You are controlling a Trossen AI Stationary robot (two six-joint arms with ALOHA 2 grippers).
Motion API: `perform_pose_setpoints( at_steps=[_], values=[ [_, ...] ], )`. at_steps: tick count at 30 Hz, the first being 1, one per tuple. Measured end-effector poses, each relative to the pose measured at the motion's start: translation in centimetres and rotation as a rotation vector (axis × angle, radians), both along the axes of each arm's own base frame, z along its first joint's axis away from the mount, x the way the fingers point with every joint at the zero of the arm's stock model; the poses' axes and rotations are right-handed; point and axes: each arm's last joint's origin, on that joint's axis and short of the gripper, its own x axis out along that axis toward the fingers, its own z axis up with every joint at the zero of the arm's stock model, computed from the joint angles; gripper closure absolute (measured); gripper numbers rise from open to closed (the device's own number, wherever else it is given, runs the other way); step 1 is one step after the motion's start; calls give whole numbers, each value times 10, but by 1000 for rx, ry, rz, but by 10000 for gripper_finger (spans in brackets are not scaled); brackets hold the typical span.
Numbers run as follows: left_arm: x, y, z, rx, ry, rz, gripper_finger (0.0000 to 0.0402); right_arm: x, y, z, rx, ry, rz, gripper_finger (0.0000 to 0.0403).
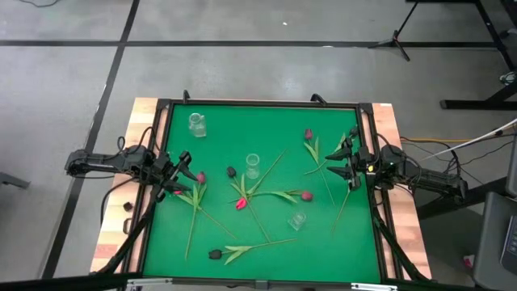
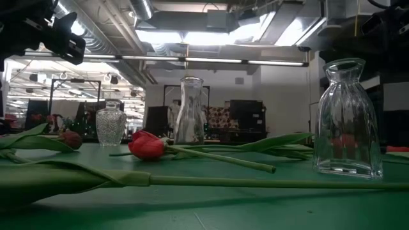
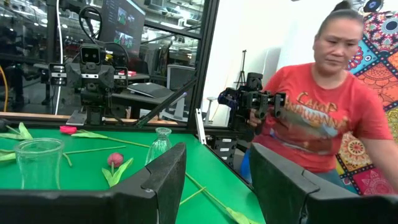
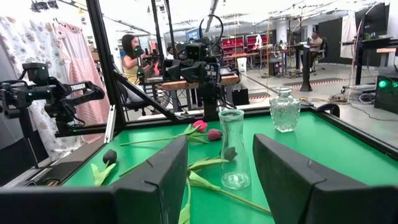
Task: Sort flowers into vase by color
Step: Put the top right dark red tulip into the top transparent vase
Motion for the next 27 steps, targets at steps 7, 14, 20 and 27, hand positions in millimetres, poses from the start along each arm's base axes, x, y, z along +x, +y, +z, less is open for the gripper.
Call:
perform_pose_setpoints(
  at_steps=[7, 14, 20, 27],
  values=[
    [0, 0, 0, 2, -1, 0, 230, 0, 0, 0, 98, 6, 10, 219],
    [0, 1, 1, 229, -100, 76, 230, 0, -3, 0, 191, -1, -85, 219],
    [1, 5, 5, 293, -143, 227, 230, -1, -6, 3, 202, -28, -177, 219],
    [-3, 3, 16, 274, -265, 188, 230, -2, -3, 8, 222, -38, -93, 219]
  ],
)
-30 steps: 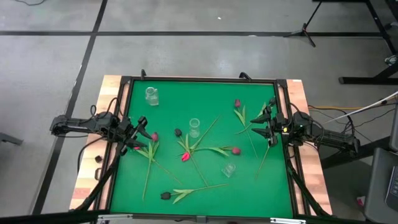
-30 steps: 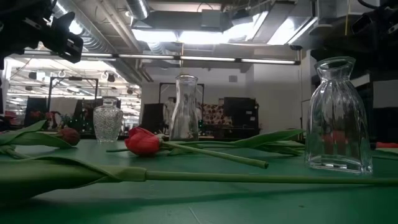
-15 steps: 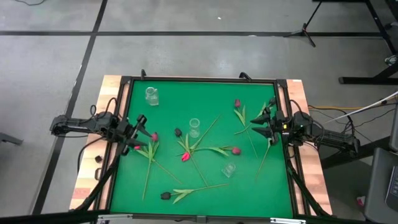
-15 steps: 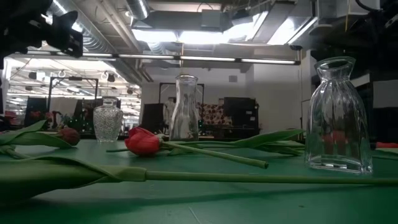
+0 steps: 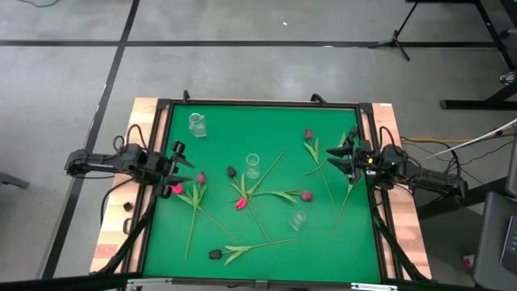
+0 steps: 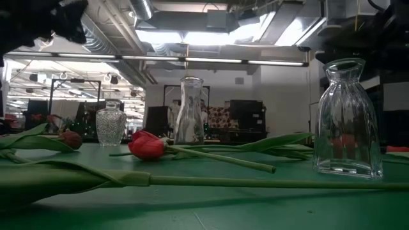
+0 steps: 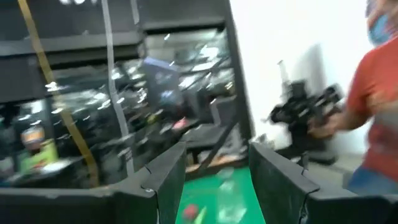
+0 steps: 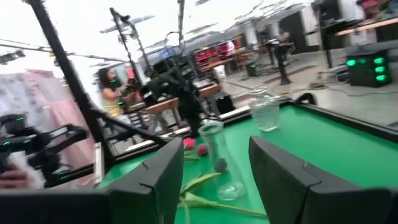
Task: Sort flowers into vase by color
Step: Put the top right dark red tulip into the top transparent vase
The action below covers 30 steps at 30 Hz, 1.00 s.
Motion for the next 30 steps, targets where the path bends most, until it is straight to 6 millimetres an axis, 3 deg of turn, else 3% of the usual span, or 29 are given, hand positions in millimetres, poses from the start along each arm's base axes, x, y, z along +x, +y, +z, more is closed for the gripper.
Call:
perform_pose_setpoints(
  at_steps=[9, 21, 25, 30],
  values=[
    [-7, -2, 15, -103, -133, -113, 230, 0, -2, -2, -17, 24, -83, 219],
    [-8, -4, 16, -199, -93, -255, 230, -1, -6, -5, 2, 60, -200, 219],
    [-10, -1, 21, -234, -165, -182, 230, -2, -8, -2, 19, 60, -294, 219],
    [-12, 9, 27, -432, -263, 110, 230, -10, -11, 22, 28, 135, -454, 219]
  ],
)
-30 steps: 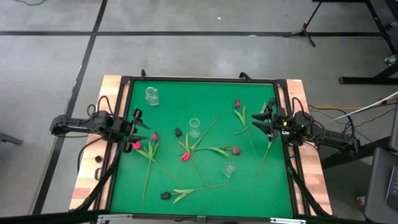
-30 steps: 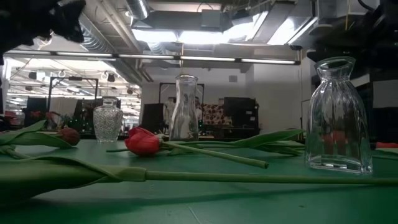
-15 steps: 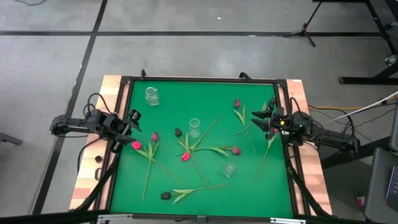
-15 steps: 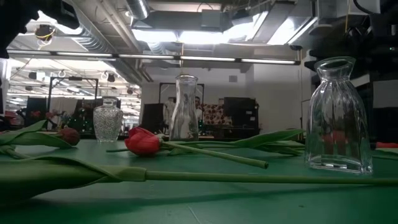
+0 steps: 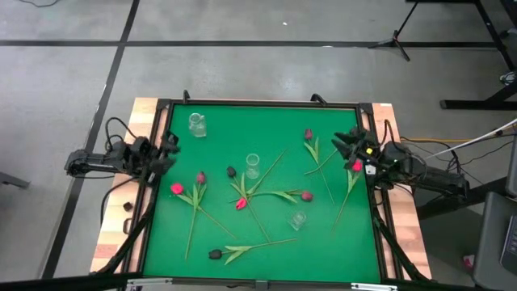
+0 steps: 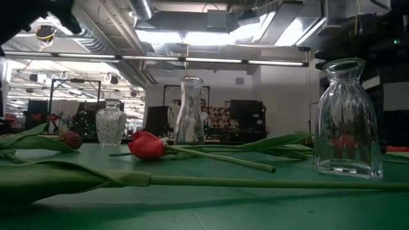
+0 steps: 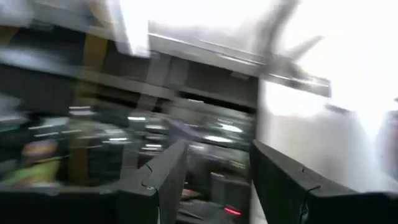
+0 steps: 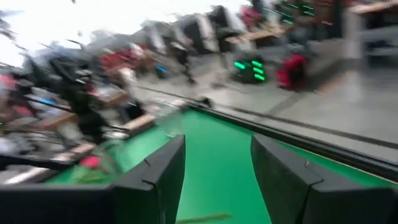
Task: Sort flowers into vase by color
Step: Put the top right dark red tulip into the top transparent vase
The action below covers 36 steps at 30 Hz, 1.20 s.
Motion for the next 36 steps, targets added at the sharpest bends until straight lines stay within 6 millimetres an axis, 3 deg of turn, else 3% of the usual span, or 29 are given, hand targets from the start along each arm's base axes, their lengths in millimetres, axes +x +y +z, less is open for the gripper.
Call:
perform_pose_setpoints(
  at_steps=[7, 12, 17, 24, 30, 36],
  values=[
    [8, 8, -12, -189, 153, 239, 230, -3, -2, 35, 61, 282, -97, 219],
    [14, 10, -6, -247, 240, 291, 230, 14, -6, 43, 112, 496, -118, 219],
    [22, 9, 6, -221, 357, 291, 230, 42, -11, 29, 161, 661, -73, 201],
    [40, 7, 24, -129, 520, 294, 230, 78, -20, 0, 180, 849, -125, 120],
    [50, 6, 38, -101, 620, 298, 230, 90, -23, -18, 243, 921, -158, 100],
    [58, 6, 39, -81, 741, 308, 230, 100, -25, -30, 276, 943, -165, 100]
  ],
)
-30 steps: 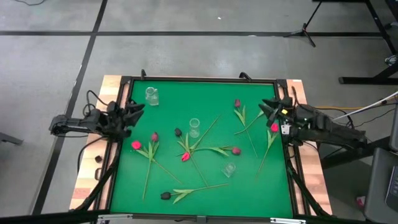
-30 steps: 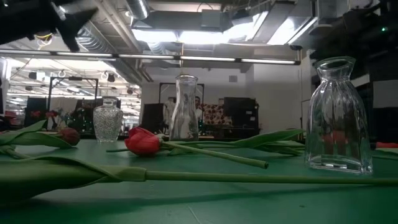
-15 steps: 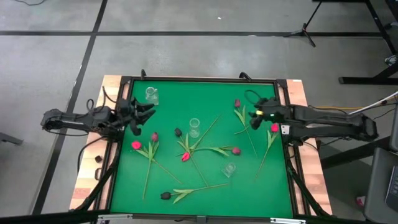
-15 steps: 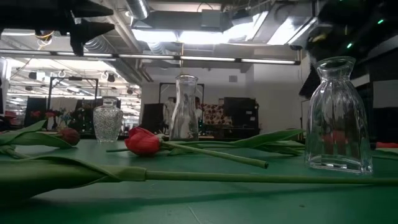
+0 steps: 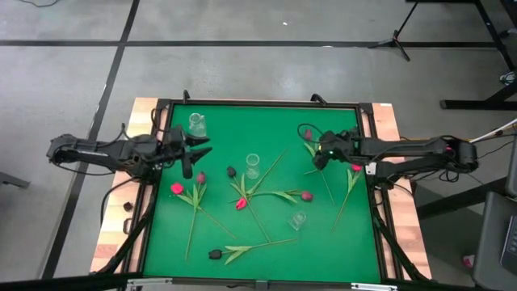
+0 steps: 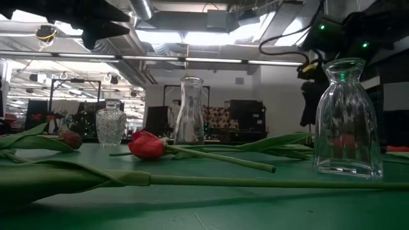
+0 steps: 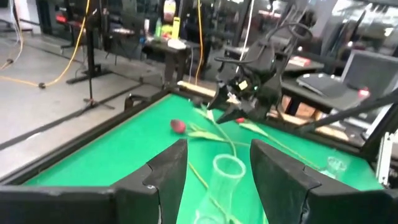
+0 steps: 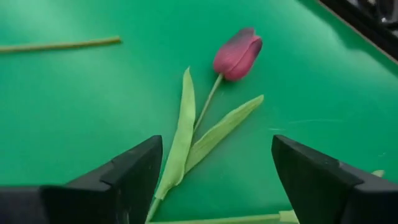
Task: Sort flowers into vase by color
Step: Put the top right dark red tulip into the top transparent vase
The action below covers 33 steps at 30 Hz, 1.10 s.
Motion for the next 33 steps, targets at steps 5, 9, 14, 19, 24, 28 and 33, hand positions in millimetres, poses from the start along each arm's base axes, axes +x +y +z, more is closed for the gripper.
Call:
perform_pose_setpoints(
  at_steps=[5, 9, 14, 19, 24, 28, 33],
  values=[
    [-1, 1, 1, 2, -6, 27, 230, 10, -2, -9, 2, 1, 1, 100],
    [-3, 1, 3, 1, -21, 28, 230, 16, -4, -18, 2, 21, -2, 100],
    [-3, 1, 3, 1, -16, 28, 230, 19, -16, -31, 7, 67, -50, 100],
    [-3, 1, 2, 1, -9, 28, 230, 23, -34, -42, 64, 47, -71, 100],
    [-3, 1, 2, 1, -8, 28, 230, 21, -46, -49, 131, 49, -99, 111],
    [-3, 1, 2, 1, -8, 28, 230, 21, -47, -50, 147, 46, -100, 170],
    [-3, 1, 2, 0, -9, 29, 230, 21, -46, -51, 169, 43, -85, 300]
  ],
)
